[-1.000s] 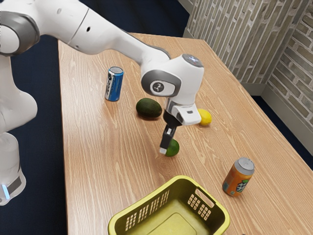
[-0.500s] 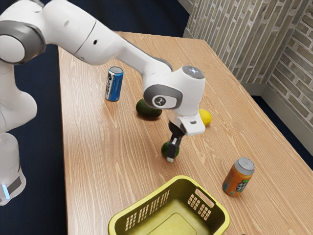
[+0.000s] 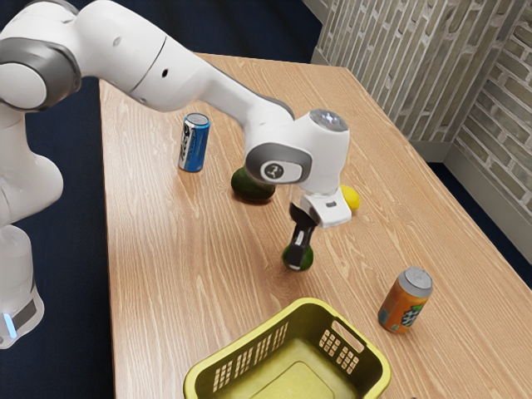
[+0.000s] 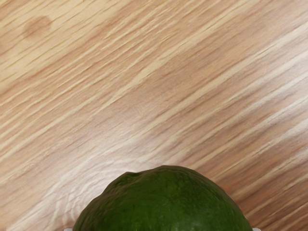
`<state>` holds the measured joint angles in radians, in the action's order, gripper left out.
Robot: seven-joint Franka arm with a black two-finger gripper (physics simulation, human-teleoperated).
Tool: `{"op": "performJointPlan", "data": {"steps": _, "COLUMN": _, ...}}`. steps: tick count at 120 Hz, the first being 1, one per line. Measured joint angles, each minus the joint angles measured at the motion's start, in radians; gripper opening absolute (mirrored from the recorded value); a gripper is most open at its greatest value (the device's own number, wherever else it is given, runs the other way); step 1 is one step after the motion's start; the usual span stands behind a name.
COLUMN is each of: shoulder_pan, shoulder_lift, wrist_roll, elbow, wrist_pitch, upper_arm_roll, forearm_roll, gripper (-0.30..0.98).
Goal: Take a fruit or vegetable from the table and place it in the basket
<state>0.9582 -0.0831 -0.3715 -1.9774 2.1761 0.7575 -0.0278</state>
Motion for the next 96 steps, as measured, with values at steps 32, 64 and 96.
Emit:
{"op": "performJointPlan", "data": {"steps": 32, "shoulder_pan": 0.011, "shoulder_lift": 0.02, "wrist_roll": -0.006, "elbow": 0.521, "wrist_pitch": -0.368, "upper_arm_roll": 0.077, "forearm_roll": 0.005, "gripper": 0.32}}
{"op": "performJointPlan", "data": {"steps": 64, "shoulder_pan": 0.356, "shoulder_lift": 0.036, "wrist_roll": 0.061, "elbow": 0.626, "wrist_pitch": -0.63, "upper_arm_roll": 0.026, "forearm_roll": 0.01, "gripper": 0.3}}
{"op": "performJointPlan", "data": {"steps": 96, "shoulder_pan": 0.269, "shoulder_lift": 0.057, "wrist_roll": 0.175, "elbow": 0.677, "wrist_pitch": -0.745, "upper_arm_roll": -0.269, "forearm_roll": 0.071, "gripper": 0.3}}
